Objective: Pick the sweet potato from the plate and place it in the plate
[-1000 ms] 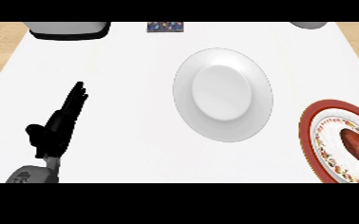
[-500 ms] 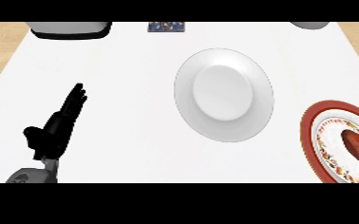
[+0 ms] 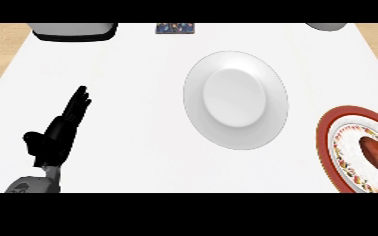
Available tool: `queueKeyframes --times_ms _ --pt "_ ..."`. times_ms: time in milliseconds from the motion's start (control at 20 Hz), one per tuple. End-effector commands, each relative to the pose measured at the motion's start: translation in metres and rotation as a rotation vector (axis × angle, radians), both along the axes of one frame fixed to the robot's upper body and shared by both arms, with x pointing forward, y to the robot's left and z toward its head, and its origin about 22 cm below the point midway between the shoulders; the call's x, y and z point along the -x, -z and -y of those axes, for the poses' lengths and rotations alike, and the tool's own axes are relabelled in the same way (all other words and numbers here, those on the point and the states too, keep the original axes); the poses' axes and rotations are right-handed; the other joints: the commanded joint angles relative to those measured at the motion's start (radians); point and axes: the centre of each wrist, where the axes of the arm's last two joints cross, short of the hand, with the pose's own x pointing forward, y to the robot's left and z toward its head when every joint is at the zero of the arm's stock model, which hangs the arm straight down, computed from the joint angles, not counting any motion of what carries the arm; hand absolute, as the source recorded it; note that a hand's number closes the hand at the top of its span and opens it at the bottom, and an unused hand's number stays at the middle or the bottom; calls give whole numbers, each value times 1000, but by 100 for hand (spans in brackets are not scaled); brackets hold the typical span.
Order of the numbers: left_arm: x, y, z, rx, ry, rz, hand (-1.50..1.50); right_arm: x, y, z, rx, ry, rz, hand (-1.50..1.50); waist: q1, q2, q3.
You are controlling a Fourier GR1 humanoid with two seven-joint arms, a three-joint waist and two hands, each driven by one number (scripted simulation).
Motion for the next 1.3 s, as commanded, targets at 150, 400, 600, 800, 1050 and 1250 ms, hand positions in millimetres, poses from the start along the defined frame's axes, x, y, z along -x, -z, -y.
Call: queueKeyframes --times_ms 150,400,600,800,1050,1250 --pt "-3 5 0 10 -4 -10 0 -27 18 -6 62 22 4 -150 0 0 0" --pt "22 -8 7 18 2 1 0 -29 46 0 53 43 9 -150 8 0 1" --pt "7 11 0 10 16 -17 0 -25 56 -19 33 -113 -67 150 -1 0 0" --pt "0 -4 -9 -5 -12 -2 0 -17 58 -11 11 -108 -20 150 -5 -1 0" --pt "2 10 6 7 -14 -15 0 -29 74 -11 23 -121 32 150 -1 0 0" --pt "-16 4 12 10 18 14 0 -73 54 -4 27 -184 169 150 17 7 2"
